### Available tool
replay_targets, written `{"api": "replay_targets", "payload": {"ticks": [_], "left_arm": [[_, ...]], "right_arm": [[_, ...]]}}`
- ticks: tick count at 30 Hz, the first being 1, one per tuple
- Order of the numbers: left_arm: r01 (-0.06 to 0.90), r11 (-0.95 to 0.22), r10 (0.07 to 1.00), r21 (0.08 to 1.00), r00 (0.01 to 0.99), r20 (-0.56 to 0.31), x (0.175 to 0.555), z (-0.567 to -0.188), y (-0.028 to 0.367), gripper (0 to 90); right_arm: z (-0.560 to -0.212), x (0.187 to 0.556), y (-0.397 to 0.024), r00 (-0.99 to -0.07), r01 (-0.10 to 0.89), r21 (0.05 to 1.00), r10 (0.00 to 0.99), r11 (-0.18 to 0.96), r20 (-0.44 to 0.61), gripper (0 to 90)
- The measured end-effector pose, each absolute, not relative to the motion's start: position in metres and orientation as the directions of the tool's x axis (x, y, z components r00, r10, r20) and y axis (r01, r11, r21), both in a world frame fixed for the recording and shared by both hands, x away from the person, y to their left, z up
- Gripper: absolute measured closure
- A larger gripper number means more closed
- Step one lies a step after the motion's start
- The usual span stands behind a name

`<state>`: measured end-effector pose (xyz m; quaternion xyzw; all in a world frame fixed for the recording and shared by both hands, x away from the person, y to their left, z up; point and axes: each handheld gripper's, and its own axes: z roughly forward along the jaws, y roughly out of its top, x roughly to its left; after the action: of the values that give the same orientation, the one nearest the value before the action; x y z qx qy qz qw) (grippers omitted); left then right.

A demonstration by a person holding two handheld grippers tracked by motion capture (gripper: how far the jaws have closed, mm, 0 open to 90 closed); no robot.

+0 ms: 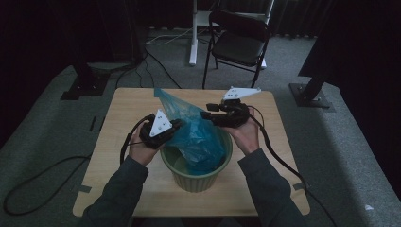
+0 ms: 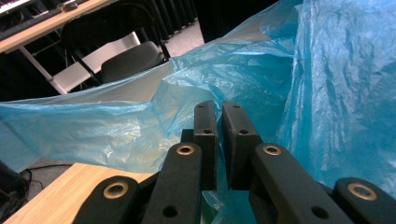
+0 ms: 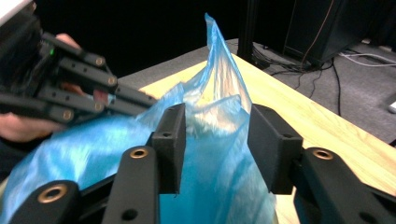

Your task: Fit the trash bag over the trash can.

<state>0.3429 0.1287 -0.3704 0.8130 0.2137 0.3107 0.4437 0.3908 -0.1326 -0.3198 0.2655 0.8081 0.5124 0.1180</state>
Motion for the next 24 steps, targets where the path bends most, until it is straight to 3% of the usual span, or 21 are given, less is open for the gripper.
{"api": "replay_targets", "payload": {"ticks": [8,12,17,24], "left_arm": [[0.053,-0.510,0.619,0.859,0.716,0.323,0.339,-0.371,0.128,84.7],[0.052,-0.511,0.621,0.858,0.713,0.326,0.338,-0.371,0.129,84.8],[0.057,-0.504,0.630,0.862,0.707,0.321,0.338,-0.373,0.132,84.8],[0.069,-0.487,0.650,0.871,0.694,0.309,0.336,-0.376,0.144,84.7]], "right_arm": [[-0.330,0.402,-0.121,-0.831,0.381,0.837,0.542,0.392,0.125,49.8],[-0.338,0.404,-0.121,-0.824,0.413,0.809,0.550,0.419,0.136,64.9],[-0.337,0.393,-0.120,-0.827,0.387,0.799,0.557,0.460,0.079,87.2],[-0.337,0.372,-0.129,-0.817,0.330,0.790,0.576,0.517,-0.035,89.6]]}}
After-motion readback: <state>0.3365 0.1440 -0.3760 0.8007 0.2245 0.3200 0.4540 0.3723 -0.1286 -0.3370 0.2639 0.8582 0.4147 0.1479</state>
